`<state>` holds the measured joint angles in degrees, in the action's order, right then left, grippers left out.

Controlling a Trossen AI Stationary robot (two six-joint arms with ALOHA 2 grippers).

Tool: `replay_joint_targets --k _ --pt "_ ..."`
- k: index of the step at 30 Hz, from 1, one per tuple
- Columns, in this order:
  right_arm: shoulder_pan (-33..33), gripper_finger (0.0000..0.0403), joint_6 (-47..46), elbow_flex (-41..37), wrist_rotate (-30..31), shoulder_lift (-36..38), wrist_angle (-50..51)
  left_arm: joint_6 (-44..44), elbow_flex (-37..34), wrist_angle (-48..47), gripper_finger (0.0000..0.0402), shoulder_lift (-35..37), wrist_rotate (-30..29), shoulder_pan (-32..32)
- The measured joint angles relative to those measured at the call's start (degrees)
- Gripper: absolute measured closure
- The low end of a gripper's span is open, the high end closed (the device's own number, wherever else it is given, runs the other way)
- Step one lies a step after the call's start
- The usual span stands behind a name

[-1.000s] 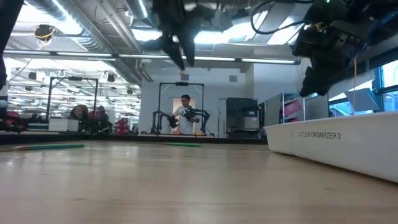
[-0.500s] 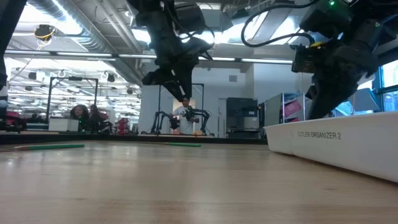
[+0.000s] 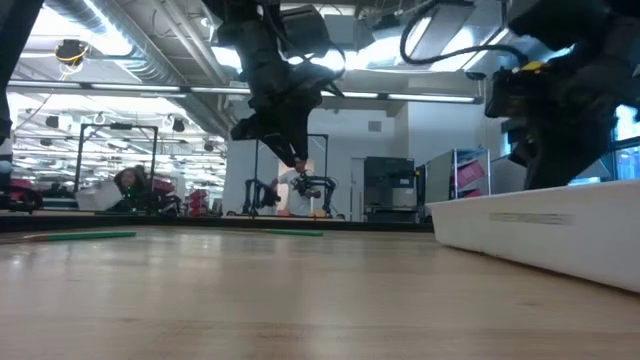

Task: Sort silverware
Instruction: Adjust the white silverware tray, then put the green table knife into the white silverware tray

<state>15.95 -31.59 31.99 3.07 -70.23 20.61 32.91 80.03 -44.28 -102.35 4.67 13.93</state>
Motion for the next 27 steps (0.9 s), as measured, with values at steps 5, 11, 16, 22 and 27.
replay_joint_targets --k 5,11,16,22,27 --pt "2.14 0.0366 0.09 1.8 -1.93 -0.14 0.93 -0.57 0.0 0.03 0.0289 0.0 0.57 0.0" --pt "2.13 0.0366 0.32 4.58 2.29 -0.14 0.79 -0.55 0.0 0.28 0.0289 0.0 0.61 0.0" --pt "2.09 0.0366 2.0 7.24 5.32 -0.13 0.63 -0.09 0.0 0.25 0.0289 0.0 -0.14 -0.04" --pt "2.09 0.0366 3.55 11.07 10.19 -0.12 0.53 -7.2 0.0 -0.81 0.0289 0.0 -5.82 1.99" --pt "2.05 0.0366 2.84 12.88 16.77 -0.1 -1.46 -12.09 0.04 -11.61 0.0289 0.0 -0.57 5.73"
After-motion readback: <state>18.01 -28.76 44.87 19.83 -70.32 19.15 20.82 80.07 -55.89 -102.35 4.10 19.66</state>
